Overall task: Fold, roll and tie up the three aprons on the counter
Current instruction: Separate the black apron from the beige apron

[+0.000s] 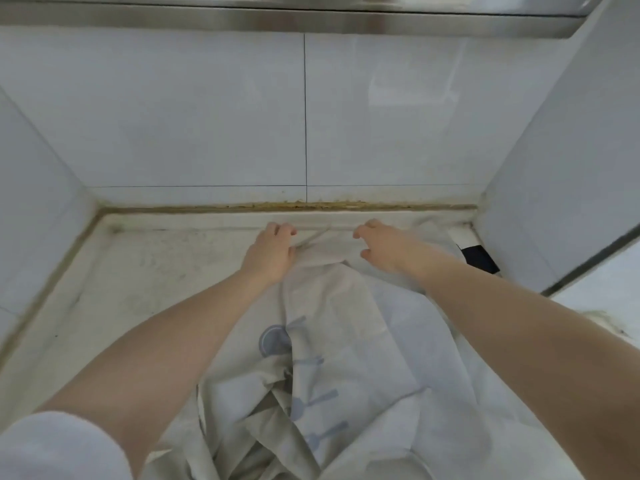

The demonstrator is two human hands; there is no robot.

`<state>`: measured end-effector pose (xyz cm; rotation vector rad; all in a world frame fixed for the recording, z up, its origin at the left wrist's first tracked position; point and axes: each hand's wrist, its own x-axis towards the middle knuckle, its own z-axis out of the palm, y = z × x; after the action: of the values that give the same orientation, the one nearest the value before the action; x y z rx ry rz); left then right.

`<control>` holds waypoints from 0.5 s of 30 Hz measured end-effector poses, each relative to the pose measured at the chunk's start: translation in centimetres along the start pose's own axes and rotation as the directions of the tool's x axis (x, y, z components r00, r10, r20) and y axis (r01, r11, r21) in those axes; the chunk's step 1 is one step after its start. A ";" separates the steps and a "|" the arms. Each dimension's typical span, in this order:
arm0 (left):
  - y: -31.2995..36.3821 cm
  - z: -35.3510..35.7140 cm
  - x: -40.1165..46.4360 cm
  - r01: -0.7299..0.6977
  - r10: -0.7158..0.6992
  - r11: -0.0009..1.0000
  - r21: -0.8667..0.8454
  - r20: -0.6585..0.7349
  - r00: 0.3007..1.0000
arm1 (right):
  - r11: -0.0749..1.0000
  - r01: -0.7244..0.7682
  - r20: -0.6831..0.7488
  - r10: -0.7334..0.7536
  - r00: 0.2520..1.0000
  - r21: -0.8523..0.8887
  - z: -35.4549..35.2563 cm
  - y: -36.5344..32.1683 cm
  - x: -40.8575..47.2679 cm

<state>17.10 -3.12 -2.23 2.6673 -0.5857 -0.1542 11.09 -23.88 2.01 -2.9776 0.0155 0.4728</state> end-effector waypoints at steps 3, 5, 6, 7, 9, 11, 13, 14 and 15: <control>-1.4 0.5 2.0 0.090 -0.108 0.994 0.068 0.357 0.928 | 0.998 0.033 0.051 -0.036 0.998 0.062 0.5 0.1 2.5; -2.3 1.2 2.3 0.064 -0.083 0.996 0.054 0.536 0.840 | 0.984 0.034 0.102 -0.053 0.993 0.177 0.8 0.0 3.7; -2.7 1.9 2.3 0.078 -0.059 0.997 -0.008 0.590 0.805 | 0.973 0.022 0.130 -0.052 0.990 0.229 1.2 0.1 4.3; -2.8 2.4 2.1 0.103 -0.031 0.991 -0.081 0.615 0.788 | 0.964 0.008 0.150 -0.049 0.988 0.265 1.3 0.2 4.5; -2.8 3.2 2.0 0.136 0.020 0.973 -0.188 0.652 0.758 | 0.932 -0.068 0.197 -0.004 0.980 0.356 2.2 0.3 5.6; -2.3 3.4 1.8 0.164 0.087 0.947 -0.277 0.710 0.699 | 0.876 -0.176 0.283 0.048 0.958 0.448 3.2 -0.1 6.4; -1.5 2.8 1.5 0.327 0.098 0.855 -0.401 0.746 0.658 | 0.868 -0.225 0.365 0.055 0.930 0.443 3.9 -0.6 6.8; -1.4 2.6 1.5 0.389 0.091 0.813 -0.434 0.753 0.651 | 0.887 -0.219 0.391 0.047 0.919 0.408 4.0 -0.7 6.9; -1.4 2.3 1.4 0.432 0.093 0.781 -0.451 0.768 0.633 | 0.908 -0.192 0.405 0.027 0.914 0.372 3.9 -0.7 6.8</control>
<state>18.46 -3.37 -4.91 1.8984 -0.3795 -1.3554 16.34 -22.66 -3.72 -2.4371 0.2201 0.9465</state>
